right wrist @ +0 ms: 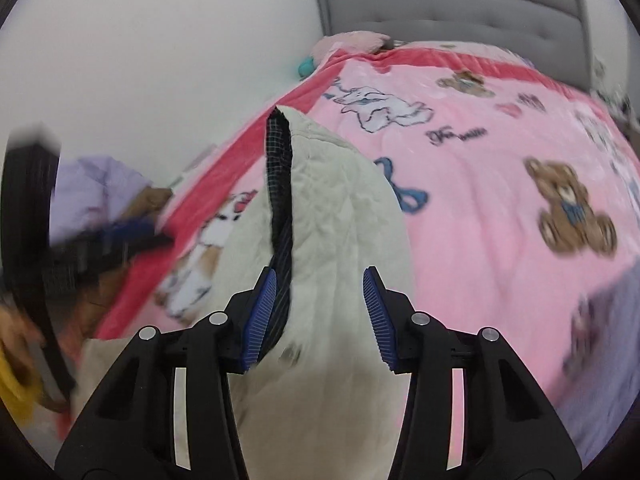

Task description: Fold large clothes

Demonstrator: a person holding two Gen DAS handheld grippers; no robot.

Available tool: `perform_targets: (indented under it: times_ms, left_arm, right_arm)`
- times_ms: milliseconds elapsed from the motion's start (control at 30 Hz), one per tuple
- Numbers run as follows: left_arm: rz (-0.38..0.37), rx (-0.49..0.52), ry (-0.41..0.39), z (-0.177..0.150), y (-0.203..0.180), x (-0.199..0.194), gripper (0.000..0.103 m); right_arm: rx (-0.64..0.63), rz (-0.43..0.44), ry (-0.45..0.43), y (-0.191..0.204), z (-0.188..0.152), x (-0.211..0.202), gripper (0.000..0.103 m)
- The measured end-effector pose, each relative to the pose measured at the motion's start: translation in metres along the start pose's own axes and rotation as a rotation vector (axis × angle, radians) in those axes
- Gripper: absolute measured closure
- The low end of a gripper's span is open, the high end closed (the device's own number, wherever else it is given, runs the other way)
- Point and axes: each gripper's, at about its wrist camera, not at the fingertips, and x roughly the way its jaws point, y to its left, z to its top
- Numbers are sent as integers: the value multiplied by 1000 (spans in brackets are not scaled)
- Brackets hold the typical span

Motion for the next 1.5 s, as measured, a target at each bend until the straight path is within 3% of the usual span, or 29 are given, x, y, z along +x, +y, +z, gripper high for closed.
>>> perform_targets:
  times_ms: [133,233,333,367,433,567,667,733,833,900,1000,1100,1133,1167,1233,1433,1500]
  left_arm:
    - [34,-30,48,52,9,50,24]
    - [48,-54,83,73,9,79,26]
    - [79,-16,97,83,3,99,29]
    - [101,-2,120,84,0,107,37]
    - [127,-4,170,83,-2,120,48]
    - [163,28,227,78,-4,140,58]
    - [63,-43,249,74,7,141,57]
    - [5,-77,210,69,16,131,54]
    - [29,42,165,62,16,124,53]
    - [43,79,186,60,15,128,53]
    - [51,43,190,62,17,130,53]
    - [65,20,217,66,18,138,57]
    - [112,49,222,66,15,140,66]
    - [221,145,254,64,7,146,79]
    - [273,263,302,58,-4,152,88]
    - [156,423,127,41,-3,93,90]
    - [155,473,111,31,1,81,90]
  right_arm:
    - [-109,-60,41,12,-5,34,51]
    - [-160,-68,55,24,-13,51,29]
    - [-205,-119,50,35,-18,67,30]
    - [-217,-192,50,38,-19,75,30]
    - [-206,-252,58,38,-20,85,39]
    - [-151,-276,122,30,-17,106,41]
    - [-164,-246,81,34,-19,101,33]
    - [-207,-249,37,39,-24,92,23]
    - [-301,-279,32,49,-35,92,22]
    - [-321,-297,49,52,-37,96,24]
    - [-327,-344,79,52,-39,105,29]
    - [-338,-359,134,49,-42,115,61]
    - [-335,-357,134,48,-42,113,71]
    - [-326,-356,118,46,-42,107,79]
    - [-312,-370,92,41,-43,93,84]
    - [-316,-376,59,17,-41,44,87]
    - [-242,-295,48,-2,-39,24,87]
